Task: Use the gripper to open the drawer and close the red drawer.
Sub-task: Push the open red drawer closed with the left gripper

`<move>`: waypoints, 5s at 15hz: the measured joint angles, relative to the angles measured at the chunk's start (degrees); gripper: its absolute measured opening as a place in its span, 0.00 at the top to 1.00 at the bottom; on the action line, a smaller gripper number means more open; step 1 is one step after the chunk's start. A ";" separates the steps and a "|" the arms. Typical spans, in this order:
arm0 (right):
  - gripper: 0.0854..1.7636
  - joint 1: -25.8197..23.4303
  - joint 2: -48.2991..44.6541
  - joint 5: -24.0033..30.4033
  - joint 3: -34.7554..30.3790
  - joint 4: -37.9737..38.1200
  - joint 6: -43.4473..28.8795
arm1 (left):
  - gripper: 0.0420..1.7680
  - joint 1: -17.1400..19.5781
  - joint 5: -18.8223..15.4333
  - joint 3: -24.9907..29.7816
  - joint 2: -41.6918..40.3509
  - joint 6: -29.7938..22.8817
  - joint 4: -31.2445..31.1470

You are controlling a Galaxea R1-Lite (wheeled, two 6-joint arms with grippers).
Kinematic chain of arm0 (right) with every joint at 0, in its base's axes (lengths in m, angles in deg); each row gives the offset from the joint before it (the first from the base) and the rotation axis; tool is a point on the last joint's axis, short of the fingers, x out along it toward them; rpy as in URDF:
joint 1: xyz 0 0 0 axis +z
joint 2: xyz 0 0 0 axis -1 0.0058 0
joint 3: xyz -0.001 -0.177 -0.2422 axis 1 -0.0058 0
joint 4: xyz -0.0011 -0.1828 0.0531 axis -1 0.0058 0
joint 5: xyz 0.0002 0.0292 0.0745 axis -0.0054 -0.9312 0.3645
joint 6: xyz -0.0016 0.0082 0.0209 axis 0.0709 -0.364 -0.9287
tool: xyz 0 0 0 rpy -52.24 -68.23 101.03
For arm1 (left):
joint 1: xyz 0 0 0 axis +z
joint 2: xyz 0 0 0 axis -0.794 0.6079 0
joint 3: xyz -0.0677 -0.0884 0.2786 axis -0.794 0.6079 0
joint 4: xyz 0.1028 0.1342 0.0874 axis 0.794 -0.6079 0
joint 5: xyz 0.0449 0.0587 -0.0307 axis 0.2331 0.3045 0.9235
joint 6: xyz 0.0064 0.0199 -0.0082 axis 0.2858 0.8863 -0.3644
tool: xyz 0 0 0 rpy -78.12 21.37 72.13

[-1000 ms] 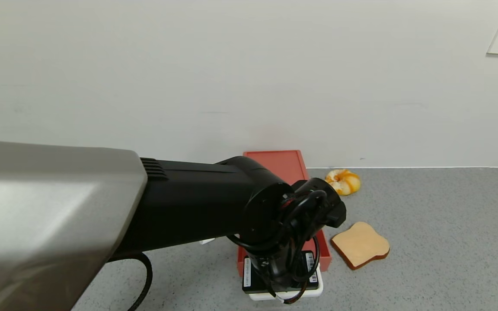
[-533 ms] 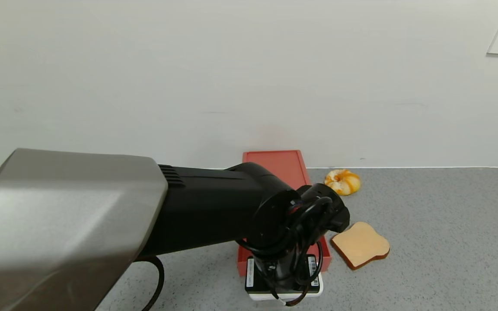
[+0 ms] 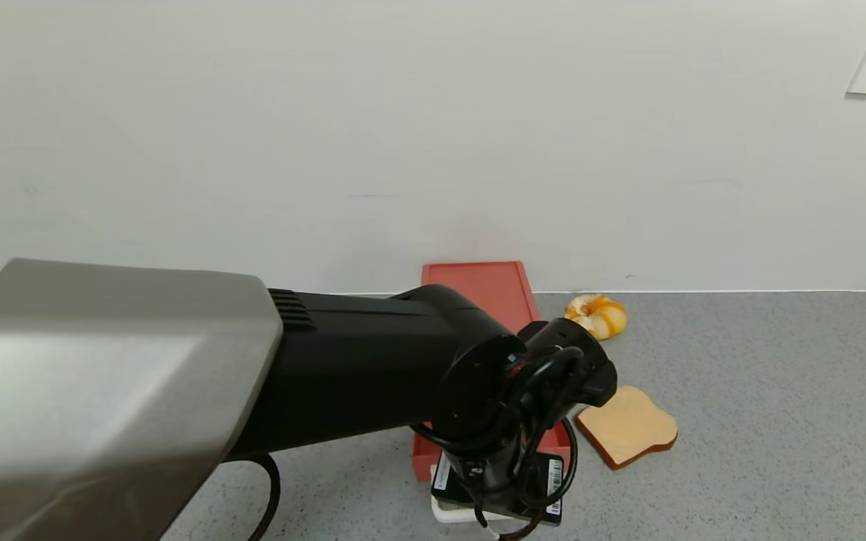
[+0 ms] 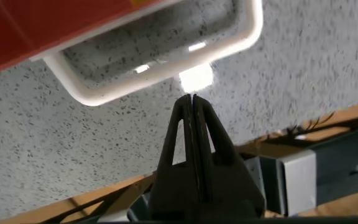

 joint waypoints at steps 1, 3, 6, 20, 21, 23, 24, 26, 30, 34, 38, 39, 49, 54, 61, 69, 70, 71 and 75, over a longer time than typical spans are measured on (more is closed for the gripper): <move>0.03 0.00 0.00 0.02 0.00 0.00 0.05 | 0.96 -0.27 -1.62 0.50 -0.46 3.16 0.27; 0.03 0.00 0.00 0.02 0.00 0.00 0.02 | 0.96 -0.41 -3.01 1.72 -1.33 8.17 2.36; 0.03 0.00 0.00 0.00 0.00 -0.02 0.02 | 0.96 -0.41 -4.50 4.72 -3.00 17.96 7.72; 0.03 0.00 0.02 0.00 0.00 0.00 0.02 | 0.96 5.51 -12.91 18.97 -5.42 54.14 26.90; 0.03 0.00 0.00 0.00 0.00 -0.02 0.02 | 0.96 5.49 -12.89 19.93 -5.51 54.80 27.22; 0.03 0.00 0.02 0.00 0.00 -0.02 0.05 | 0.96 5.32 -12.67 21.43 -5.85 56.33 28.03; 0.03 0.00 0.02 0.02 0.00 0.00 0.05 | 0.96 5.27 -12.53 22.49 -6.07 57.77 29.43; 0.03 0.00 0.00 0.02 0.00 -0.02 0.02 | 0.96 5.27 -12.36 24.70 -6.53 59.62 34.08; 0.03 0.00 0.00 0.00 0.00 -0.02 0.02 | 0.96 5.66 -11.86 27.77 -6.95 62.62 37.53; 0.03 0.00 0.00 0.02 0.00 0.00 0.05 | 0.96 6.27 -9.78 27.79 -7.02 64.17 37.62; 0.03 0.00 0.00 0.00 0.00 0.00 0.02 | 0.96 6.51 -9.47 27.47 -6.47 64.55 37.62; 0.03 0.00 0.02 0.00 0.00 0.00 0.02 | 0.96 6.51 -9.02 27.47 -6.29 64.88 37.60; 0.03 0.00 0.02 -0.02 0.00 0.00 0.05 | 0.96 7.14 -7.66 28.01 -5.10 65.60 37.90; 0.03 0.00 0.00 0.05 0.00 0.00 0.05 | 0.96 7.61 -5.63 27.68 -4.96 67.08 39.36; 0.03 0.00 0.00 0.00 0.00 0.00 0.05 | 0.96 8.94 -3.74 26.47 -4.68 69.60 40.00; 0.03 0.00 0.00 0.02 0.00 0.00 0.05 | 0.96 10.48 -1.68 22.97 -3.19 71.33 37.51; 0.03 0.00 0.00 0.00 0.00 0.00 0.02 | 0.96 10.69 -1.71 22.47 -3.01 71.50 37.12; 0.03 0.00 0.00 0.00 0.00 0.00 0.05 | 0.96 11.03 -1.71 21.81 -2.79 71.61 36.66; 0.03 0.00 0.00 0.02 0.00 0.00 0.05 | 0.96 11.58 -1.68 19.10 -2.06 72.13 34.62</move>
